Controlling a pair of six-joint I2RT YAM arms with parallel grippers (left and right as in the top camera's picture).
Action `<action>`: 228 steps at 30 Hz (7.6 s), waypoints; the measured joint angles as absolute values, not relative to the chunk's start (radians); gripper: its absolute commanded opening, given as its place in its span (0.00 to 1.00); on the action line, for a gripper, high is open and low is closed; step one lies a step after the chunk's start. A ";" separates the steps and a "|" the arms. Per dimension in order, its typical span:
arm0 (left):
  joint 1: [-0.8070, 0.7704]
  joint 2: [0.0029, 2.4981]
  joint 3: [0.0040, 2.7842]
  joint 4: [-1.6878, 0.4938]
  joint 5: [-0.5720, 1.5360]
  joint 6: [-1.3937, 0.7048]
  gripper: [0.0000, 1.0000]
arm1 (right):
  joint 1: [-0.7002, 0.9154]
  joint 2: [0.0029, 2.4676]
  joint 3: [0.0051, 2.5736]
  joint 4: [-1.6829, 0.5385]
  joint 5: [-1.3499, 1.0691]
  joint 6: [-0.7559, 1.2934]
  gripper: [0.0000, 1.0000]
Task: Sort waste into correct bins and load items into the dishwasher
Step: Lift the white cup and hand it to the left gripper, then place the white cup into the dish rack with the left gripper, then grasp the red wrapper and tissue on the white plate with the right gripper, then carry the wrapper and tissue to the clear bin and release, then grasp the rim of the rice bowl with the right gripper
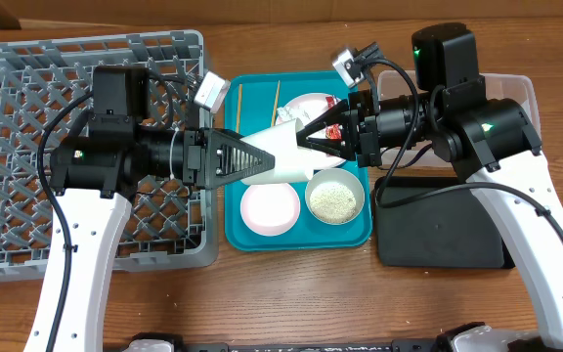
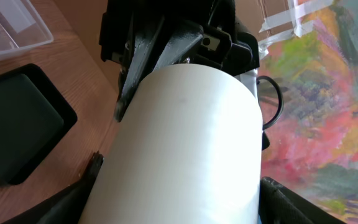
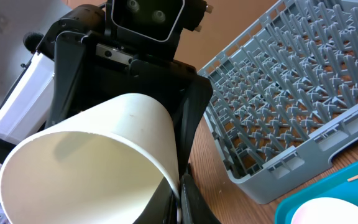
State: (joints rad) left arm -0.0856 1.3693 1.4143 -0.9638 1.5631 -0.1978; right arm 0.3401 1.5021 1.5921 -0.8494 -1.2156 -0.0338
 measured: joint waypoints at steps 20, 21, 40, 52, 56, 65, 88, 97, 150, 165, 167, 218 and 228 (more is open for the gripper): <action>-0.042 1.355 1.414 -0.980 1.501 -0.194 0.52 | 0.193 1.501 1.592 -1.001 -1.100 -0.001 0.69; -0.024 1.345 1.414 -0.995 1.462 -0.203 0.52 | 0.176 1.501 1.592 -1.032 -1.076 0.001 0.70; 0.244 1.169 1.423 -1.545 0.041 -0.424 0.49 | 0.153 1.495 1.592 -1.354 -0.701 0.023 0.76; 0.244 1.268 1.113 -1.291 -0.044 -0.477 0.46 | 0.153 1.495 1.592 -1.353 -0.687 0.023 0.77; 0.244 1.305 1.088 -1.243 -0.004 -0.477 0.48 | 0.153 1.495 1.592 -1.354 -0.686 0.023 0.77; 0.244 1.315 1.088 -1.262 0.056 -0.474 0.82 | 0.153 1.495 1.592 -1.354 -0.680 0.023 0.77; 0.123 1.282 1.810 -1.479 0.261 -0.200 0.94 | 0.540 1.624 1.592 -1.047 -0.110 0.227 0.79; 0.123 1.098 1.869 -1.527 0.274 -0.155 1.00 | 0.490 1.992 1.594 -0.711 0.010 0.250 0.64; 0.123 1.076 1.872 -1.559 0.277 -0.153 1.00 | 0.393 1.861 1.621 -0.828 -0.054 0.237 0.69; 0.123 1.076 1.872 -1.558 0.277 -0.153 1.00 | 0.424 2.202 1.631 -0.603 0.248 0.128 0.54; 0.123 1.076 1.872 -1.558 0.277 -0.153 1.00 | 0.411 2.202 1.633 -0.604 0.220 0.127 0.45; 0.123 1.076 1.872 -1.557 0.277 -0.153 1.00 | 0.217 1.820 1.769 -1.125 -0.159 0.206 0.53; 0.123 1.077 1.872 -1.558 0.277 -0.153 1.00 | 0.649 1.738 1.661 -1.114 -0.205 0.285 0.49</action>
State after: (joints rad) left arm 0.1230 1.0767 1.8721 -1.5578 0.2771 -0.1532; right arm 0.6495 1.7378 1.6611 -1.1137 -0.2054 0.2848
